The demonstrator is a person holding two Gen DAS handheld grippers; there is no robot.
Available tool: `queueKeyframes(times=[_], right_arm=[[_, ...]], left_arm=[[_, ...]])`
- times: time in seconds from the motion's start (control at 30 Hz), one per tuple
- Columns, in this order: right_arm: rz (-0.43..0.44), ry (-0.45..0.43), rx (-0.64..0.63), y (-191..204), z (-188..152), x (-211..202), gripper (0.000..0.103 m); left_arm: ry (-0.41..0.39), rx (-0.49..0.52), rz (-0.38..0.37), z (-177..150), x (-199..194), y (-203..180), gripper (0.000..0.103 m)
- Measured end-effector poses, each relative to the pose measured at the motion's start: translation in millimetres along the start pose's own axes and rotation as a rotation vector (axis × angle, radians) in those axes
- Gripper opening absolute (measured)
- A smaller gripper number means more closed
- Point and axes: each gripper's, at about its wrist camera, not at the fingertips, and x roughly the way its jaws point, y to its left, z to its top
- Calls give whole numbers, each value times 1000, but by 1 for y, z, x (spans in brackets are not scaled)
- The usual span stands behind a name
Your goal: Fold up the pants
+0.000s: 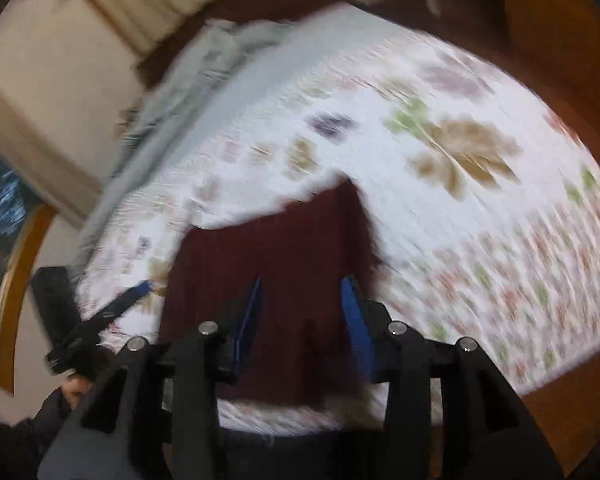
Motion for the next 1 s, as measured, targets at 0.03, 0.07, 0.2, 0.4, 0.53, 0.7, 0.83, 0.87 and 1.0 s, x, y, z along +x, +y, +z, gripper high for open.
queueKeyframes(times=[0.03, 0.07, 0.2, 0.4, 0.53, 0.7, 0.83, 0.87, 1.0], right_arm=[[24, 21, -16, 6, 3, 8, 51], [73, 57, -25, 14, 4, 24, 50], [169, 161, 33, -9, -17, 69, 39], [375, 156, 233, -90, -48, 80, 0], [433, 152, 228, -84, -22, 60, 21], [471, 89, 188, -79, 50, 63, 38], [473, 166, 308, -114, 67, 130, 17], [451, 184, 331, -124, 61, 139, 0], [467, 189, 416, -144, 49, 150, 3]], left_arm=[[18, -20, -39, 9, 8, 6, 80], [31, -40, -60, 16, 16, 13, 80], [143, -241, -66, 29, 56, 71, 72], [195, -419, -88, 18, 72, 128, 24], [193, -486, -171, 24, 56, 135, 46], [73, -371, -260, 3, -6, 92, 61], [141, -390, -324, -59, -17, 71, 60], [145, -391, -306, -71, -13, 71, 59], [132, -452, -312, -86, -9, 88, 41]])
